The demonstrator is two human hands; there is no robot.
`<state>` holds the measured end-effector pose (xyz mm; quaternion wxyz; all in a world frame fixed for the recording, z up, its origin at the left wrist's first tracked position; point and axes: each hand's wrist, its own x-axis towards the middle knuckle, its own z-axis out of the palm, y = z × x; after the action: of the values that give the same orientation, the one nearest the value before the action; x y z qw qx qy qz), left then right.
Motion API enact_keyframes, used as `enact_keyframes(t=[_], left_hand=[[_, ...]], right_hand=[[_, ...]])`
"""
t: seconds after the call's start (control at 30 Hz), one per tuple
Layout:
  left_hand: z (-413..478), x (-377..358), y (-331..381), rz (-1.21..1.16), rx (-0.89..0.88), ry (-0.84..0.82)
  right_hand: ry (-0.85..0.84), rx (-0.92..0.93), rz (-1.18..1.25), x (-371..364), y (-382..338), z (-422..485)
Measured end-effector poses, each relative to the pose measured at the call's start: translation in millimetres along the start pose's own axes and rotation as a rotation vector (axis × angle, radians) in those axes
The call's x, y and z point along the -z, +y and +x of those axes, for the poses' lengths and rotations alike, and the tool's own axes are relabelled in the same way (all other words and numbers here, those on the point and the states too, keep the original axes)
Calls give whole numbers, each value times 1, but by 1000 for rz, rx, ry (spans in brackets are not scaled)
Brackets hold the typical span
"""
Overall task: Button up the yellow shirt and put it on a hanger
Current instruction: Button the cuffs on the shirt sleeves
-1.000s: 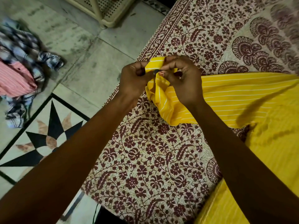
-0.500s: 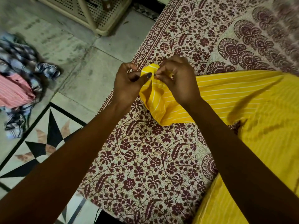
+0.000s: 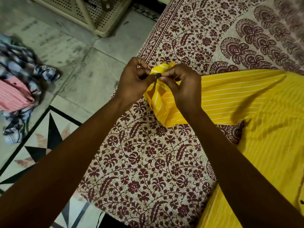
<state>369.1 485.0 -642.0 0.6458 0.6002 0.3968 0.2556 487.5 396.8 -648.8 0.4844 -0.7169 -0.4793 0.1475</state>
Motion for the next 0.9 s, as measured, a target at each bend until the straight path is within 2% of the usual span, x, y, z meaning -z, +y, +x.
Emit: enact_keyframes(t=[0.27,0.4,0.57,0.63,0.7,0.77,0.83,0.9], left_hand=[[8,14,6,-117,310,-299],[6,14,0,-79,292,-264],[1,6,-2,13,36,-129],[3,5,-1,44,8,-84],[6,7,-1,-25,95,-73],[8,10,1,-117,257,-134],[11,12,4,-64,355,-219],[13,13,6,61,334,-250]], right_hand=[[-67,25,-59,-3,0,-3],[-162,-123,30,-1,0,2],[-105,-161,2,-2,-2,6],[-88,-152,-26,-3,-2,7],[-72,-125,-43,-2,-3,8],[-69,-94,-65,-2,-5,8],[-76,-83,-90,-4,-6,7],[-60,-82,-110,-5,-5,5]])
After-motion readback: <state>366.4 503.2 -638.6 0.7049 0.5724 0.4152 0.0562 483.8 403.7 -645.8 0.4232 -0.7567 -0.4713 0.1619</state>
